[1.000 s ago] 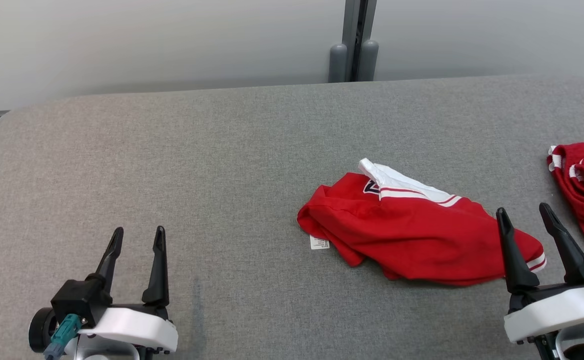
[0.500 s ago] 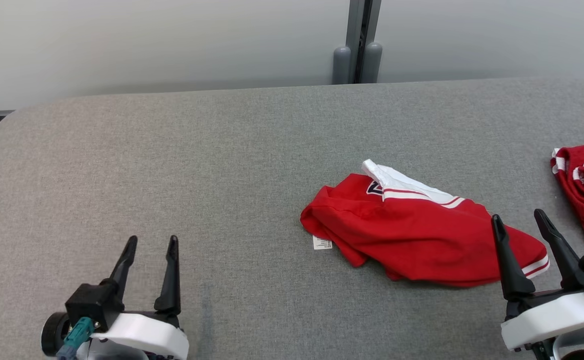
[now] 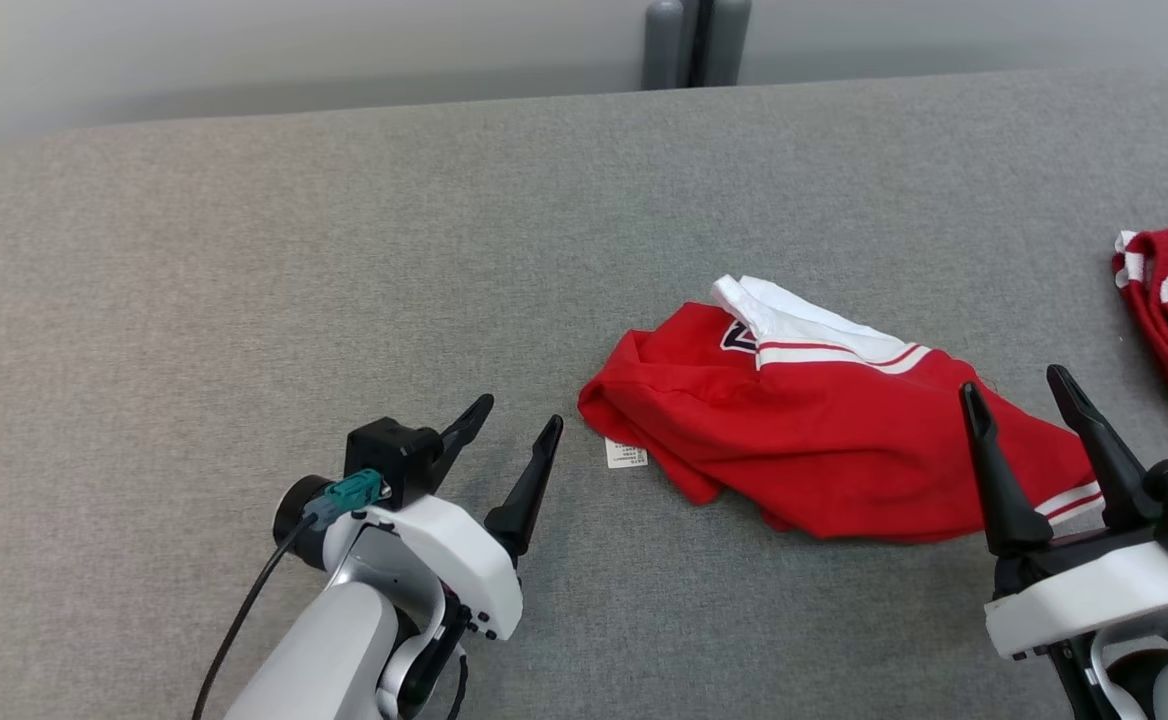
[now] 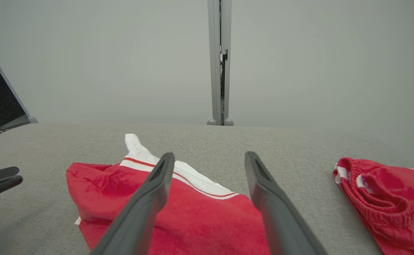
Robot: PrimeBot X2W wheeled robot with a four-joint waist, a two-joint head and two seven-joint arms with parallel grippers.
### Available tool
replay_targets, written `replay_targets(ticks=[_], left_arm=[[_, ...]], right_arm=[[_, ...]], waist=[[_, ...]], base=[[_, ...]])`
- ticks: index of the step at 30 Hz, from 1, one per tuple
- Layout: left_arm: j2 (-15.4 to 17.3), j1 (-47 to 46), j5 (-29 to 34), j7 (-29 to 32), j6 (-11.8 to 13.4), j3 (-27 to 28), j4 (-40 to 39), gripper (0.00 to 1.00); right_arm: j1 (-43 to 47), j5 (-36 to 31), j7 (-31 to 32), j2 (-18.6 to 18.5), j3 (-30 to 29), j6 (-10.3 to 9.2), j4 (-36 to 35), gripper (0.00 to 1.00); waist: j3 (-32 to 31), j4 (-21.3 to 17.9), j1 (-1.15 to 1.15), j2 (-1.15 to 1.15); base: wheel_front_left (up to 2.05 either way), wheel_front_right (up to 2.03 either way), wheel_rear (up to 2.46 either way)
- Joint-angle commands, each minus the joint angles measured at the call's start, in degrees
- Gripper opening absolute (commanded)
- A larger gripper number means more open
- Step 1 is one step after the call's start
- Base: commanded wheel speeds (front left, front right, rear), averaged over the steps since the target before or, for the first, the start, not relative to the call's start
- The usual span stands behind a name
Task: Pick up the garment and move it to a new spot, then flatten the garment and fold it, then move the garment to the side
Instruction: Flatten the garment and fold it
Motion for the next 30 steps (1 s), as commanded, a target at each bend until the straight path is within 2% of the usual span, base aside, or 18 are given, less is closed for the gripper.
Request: replay_targets(ticks=[1,7,12,13,14,15,19,21,25,30], left_arm=[[-0.13,-1.57,-0.64,0.08,-0.55,-0.02,1.39,1.00],[-2.24,-7.16,-3.97,-0.31,-3.02,-0.99,11.60,1.00],[-2.95,-10.63,-6.47,-1.35,-4.16,-1.96,17.70,1.00],[-3.05,-11.12,-7.26,-1.45,-4.32,-2.18,18.72,0.46],[-3.14,-11.64,-7.74,-1.86,-4.53,-2.35,19.52,0.04],[-3.20,-12.10,-7.86,-2.12,-4.71,-2.81,20.38,0.00],[-2.94,-13.09,-6.92,-4.67,-4.60,-3.52,21.79,0.00],[-1.79,-13.69,-5.83,-6.60,-3.89,-3.50,22.33,0.00],[0.21,-14.70,-2.76,-9.65,-1.21,-4.00,20.84,0.00],[4.35,-15.28,1.06,-10.72,2.32,-4.49,15.36,0.00]], right_arm=[[-0.72,0.30,-0.46,-0.37,-0.07,0.01,0.14,1.00],[-2.06,0.57,-1.38,-0.12,0.11,0.01,1.07,1.00],[-2.75,0.89,-2.29,0.30,0.10,0.01,2.01,1.00],[-2.84,0.98,-2.30,0.32,0.12,0.01,2.21,1.00],[-2.97,1.08,-2.56,0.39,0.12,0.01,2.43,1.00],[-3.08,1.15,-2.72,0.45,0.09,0.01,2.59,1.00],[-3.31,1.38,-2.99,0.47,-0.32,0.01,3.01,1.00],[-3.19,1.51,-3.26,0.55,-0.57,0.01,3.25,1.00],[-2.26,1.39,-3.55,0.81,-1.23,0.01,3.45,1.00],[-1.83,1.52,-3.47,1.24,-1.70,0.01,3.49,1.00]], waist=[[1.49,-1.51,0.00,0.00],[3.78,-3.81,0.00,0.00],[4.71,-5.26,0.00,0.00],[4.83,-5.52,0.00,0.00],[4.93,-5.77,0.00,0.00],[4.98,-5.98,0.00,0.00],[5.03,-6.36,0.00,0.00],[4.93,-6.37,0.00,0.00],[4.52,-5.81,0.00,0.00],[3.71,-4.86,0.00,0.00]], base=[[0.00,0.00,0.00],[0.00,0.00,0.00],[0.00,0.00,0.00],[0.00,0.00,0.00],[0.00,0.00,0.00],[0.00,0.00,0.00],[0.00,0.00,0.00],[0.00,0.00,0.00],[0.00,0.00,0.00],[0.00,0.00,0.00]])
